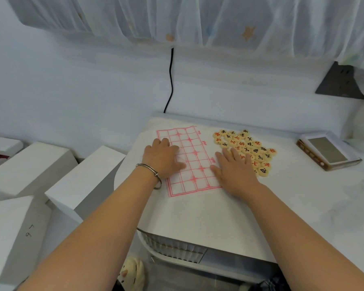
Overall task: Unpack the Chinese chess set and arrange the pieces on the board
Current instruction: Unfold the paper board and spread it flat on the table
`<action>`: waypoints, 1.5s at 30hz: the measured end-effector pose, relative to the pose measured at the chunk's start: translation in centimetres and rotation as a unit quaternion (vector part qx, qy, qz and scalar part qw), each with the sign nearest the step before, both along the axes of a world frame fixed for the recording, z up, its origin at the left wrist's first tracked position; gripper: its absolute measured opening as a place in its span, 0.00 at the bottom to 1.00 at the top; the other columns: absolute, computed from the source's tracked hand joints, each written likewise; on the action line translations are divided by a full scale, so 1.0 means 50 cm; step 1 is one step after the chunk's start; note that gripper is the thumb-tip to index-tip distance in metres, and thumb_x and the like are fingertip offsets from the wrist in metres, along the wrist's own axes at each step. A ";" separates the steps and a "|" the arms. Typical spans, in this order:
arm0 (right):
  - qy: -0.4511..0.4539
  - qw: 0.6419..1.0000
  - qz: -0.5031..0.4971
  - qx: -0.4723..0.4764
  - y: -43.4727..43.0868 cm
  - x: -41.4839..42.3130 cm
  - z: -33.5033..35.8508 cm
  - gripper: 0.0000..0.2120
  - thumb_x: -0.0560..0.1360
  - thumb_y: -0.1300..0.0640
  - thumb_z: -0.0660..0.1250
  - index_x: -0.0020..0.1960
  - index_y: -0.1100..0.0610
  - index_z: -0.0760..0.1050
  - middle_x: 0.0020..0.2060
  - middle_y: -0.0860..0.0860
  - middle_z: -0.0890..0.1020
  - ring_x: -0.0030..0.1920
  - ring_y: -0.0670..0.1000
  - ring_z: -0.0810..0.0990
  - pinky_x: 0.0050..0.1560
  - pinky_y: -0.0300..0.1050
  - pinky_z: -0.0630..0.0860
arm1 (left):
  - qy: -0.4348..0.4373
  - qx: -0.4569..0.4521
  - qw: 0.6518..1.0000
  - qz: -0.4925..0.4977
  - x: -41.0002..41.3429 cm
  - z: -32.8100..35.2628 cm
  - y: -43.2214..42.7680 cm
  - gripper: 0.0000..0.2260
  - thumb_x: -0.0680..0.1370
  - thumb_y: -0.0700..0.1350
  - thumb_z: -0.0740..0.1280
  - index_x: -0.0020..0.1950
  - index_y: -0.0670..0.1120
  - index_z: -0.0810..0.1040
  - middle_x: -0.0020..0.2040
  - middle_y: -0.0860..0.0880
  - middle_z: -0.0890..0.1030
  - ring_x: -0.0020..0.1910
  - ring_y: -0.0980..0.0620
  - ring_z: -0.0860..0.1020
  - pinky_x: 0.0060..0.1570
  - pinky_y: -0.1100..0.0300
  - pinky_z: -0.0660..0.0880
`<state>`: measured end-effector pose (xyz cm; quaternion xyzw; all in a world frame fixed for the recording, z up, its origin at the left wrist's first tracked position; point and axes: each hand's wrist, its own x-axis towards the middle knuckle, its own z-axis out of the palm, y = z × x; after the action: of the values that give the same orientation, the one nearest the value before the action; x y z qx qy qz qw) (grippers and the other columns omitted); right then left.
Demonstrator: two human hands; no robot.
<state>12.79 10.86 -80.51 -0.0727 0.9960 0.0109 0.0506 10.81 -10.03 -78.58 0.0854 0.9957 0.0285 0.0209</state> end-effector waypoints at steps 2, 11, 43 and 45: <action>0.005 1.000 -0.022 0.011 0.005 -0.003 -0.002 0.27 0.81 0.43 0.41 0.77 0.52 0.49 0.77 0.52 0.48 0.77 0.54 0.42 0.73 0.61 0.40 | -0.051 -0.014 0.999 -0.012 0.002 0.002 0.001 0.30 0.74 0.64 0.60 0.73 0.53 0.62 0.70 0.48 0.66 0.68 0.45 0.64 0.65 0.47 0.66; -0.031 0.987 0.073 -0.143 -0.025 0.013 0.025 0.31 0.77 0.40 0.56 0.76 0.49 0.53 0.77 0.47 0.51 0.77 0.48 0.42 0.74 0.56 0.36 | -0.137 0.023 0.988 -0.061 -0.009 0.015 -0.014 0.31 0.76 0.57 0.64 0.76 0.53 0.57 0.76 0.51 0.58 0.75 0.48 0.54 0.72 0.44 0.54; 0.034 0.983 0.079 -0.163 -0.044 0.009 0.044 0.18 0.72 0.45 0.69 0.59 0.53 0.76 0.56 0.48 0.74 0.60 0.50 0.69 0.58 0.45 0.67 | -0.109 0.116 0.987 -0.007 -0.002 0.042 -0.031 0.15 0.72 0.43 0.72 0.58 0.45 0.77 0.57 0.46 0.76 0.55 0.48 0.75 0.50 0.62 0.69; -0.009 0.984 0.070 -0.164 -0.049 0.010 0.045 0.28 0.71 0.45 0.70 0.68 0.51 0.68 0.64 0.48 0.70 0.65 0.51 0.65 0.65 0.47 0.64 | -0.129 0.123 0.983 -0.033 0.001 0.042 -0.027 0.22 0.71 0.43 0.73 0.64 0.47 0.73 0.57 0.47 0.75 0.56 0.48 0.73 0.53 0.61 0.68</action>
<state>13.31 8.39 -78.27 -0.1494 0.9763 -0.1496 0.0464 10.87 -11.40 -76.48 0.1161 0.9702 0.1608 0.1396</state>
